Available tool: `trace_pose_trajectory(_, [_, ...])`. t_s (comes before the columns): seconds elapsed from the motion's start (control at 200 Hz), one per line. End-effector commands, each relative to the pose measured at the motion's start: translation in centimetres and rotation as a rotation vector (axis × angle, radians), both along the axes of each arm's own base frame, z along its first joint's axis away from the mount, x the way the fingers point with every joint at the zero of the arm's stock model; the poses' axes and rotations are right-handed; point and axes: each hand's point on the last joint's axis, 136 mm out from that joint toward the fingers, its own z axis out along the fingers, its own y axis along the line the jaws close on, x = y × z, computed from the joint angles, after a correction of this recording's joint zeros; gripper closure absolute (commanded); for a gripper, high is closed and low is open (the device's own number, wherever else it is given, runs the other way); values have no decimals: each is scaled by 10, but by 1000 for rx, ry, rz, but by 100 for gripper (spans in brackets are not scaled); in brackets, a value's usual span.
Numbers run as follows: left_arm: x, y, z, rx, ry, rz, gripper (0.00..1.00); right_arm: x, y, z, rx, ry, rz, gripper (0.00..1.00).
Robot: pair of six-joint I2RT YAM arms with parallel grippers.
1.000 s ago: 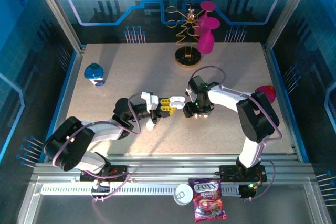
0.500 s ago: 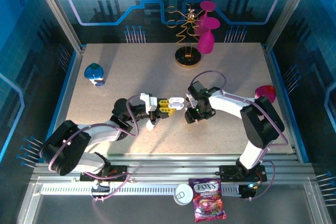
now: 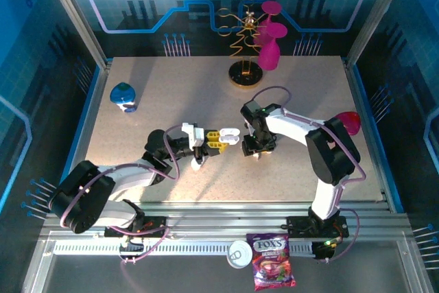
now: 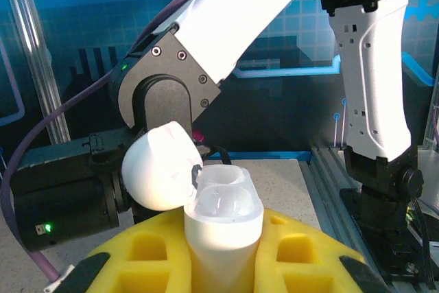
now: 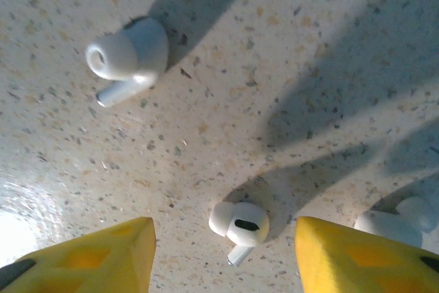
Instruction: Insert the wireless bluetooth earbuds into the charging case
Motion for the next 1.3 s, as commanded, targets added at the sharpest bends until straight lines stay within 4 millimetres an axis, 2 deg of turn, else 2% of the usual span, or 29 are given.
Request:
trace_pose_trajectory(0.0, [-4, 4, 3, 0, -41, 8, 94, -8, -6, 2, -41, 59, -37, 45])
trace_pose_trajectory(0.115, [-2, 4, 2, 3, -40, 10, 94, -7, -4, 0, -49, 73, -36, 52])
trace_pose_trajectory(0.27, [-1, 3, 1, 2, -33, 6, 94, -4, 2, -3, -50, 102, -32, 58])
trace_pose_trajectory(0.655, [-2, 3, 3, -1, -39, 3, 93, -2, 1, -6, -96, 132, -10, 58])
trace_pose_trajectory(1.296, [-4, 4, -1, 6, -43, 8, 93, -1, -1, -23, -144, 153, -4, 65])
